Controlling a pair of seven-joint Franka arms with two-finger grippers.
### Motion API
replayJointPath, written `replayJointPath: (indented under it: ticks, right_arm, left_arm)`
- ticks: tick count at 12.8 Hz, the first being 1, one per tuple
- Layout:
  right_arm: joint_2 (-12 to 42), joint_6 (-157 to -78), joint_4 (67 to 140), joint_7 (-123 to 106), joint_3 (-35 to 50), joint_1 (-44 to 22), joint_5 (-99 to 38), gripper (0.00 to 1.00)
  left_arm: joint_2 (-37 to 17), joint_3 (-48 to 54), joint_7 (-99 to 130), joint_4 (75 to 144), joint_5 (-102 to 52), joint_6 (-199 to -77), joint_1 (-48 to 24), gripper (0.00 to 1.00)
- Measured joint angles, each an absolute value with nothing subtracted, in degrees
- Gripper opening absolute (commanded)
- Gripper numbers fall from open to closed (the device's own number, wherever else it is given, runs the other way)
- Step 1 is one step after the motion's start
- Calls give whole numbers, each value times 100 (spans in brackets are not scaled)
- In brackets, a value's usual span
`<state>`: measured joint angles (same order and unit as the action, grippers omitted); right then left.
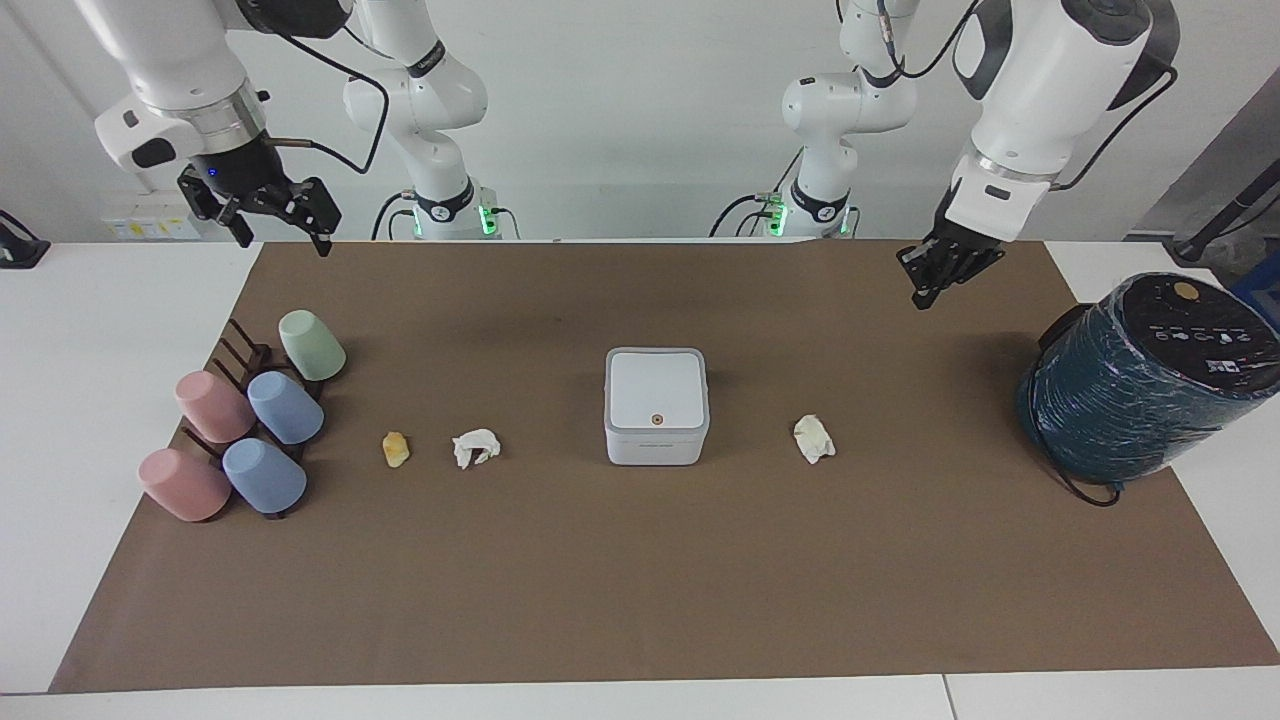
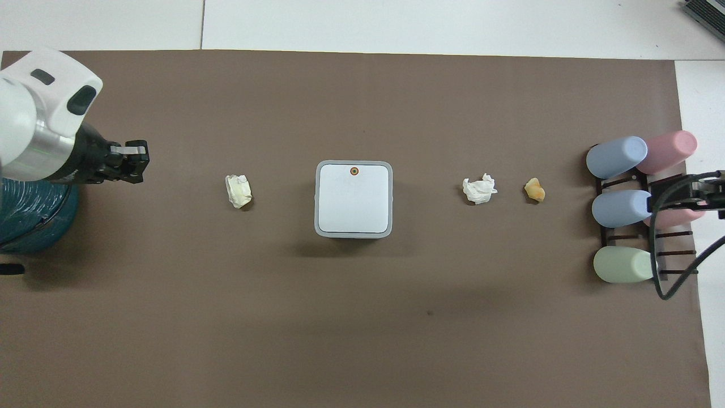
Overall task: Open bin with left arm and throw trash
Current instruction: 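Move the left gripper toward the white bin lid, then grasp the bin lid with the left gripper while the right gripper reaches the scrap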
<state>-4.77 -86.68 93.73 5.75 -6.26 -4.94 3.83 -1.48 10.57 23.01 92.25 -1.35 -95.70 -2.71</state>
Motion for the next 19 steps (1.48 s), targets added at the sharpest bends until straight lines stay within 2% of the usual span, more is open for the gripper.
replayJointPath:
  ticks: [6, 9, 13, 16, 19]
  right_arm:
    - [-509, -8880, 9535, 575, -626, -493, 383, 100]
    - [-516, -9576, 9979, 574, -621, -496, 380, 100]
    - [-490, -10823, 10808, 573, -596, -712, 372, 100]
    - [-98, -11758, 11141, 573, -585, -931, 365, 100]
    - [631, -12566, 11176, 401, -580, -1049, 365, 100]
  left_arm:
    - [-312, 1070, 3838, 9510, -385, -10341, -1082, 0]
    - [-643, 1077, 4637, 9584, -386, -10958, -1579, 0]
    - [-1021, 1075, 5201, 9641, -386, -11691, -1885, 0]
    - [-1063, 1072, 5348, 9775, -386, -12110, -1986, 0]
    - [-1067, 1077, 5430, 10093, -386, -12596, -2141, 0]
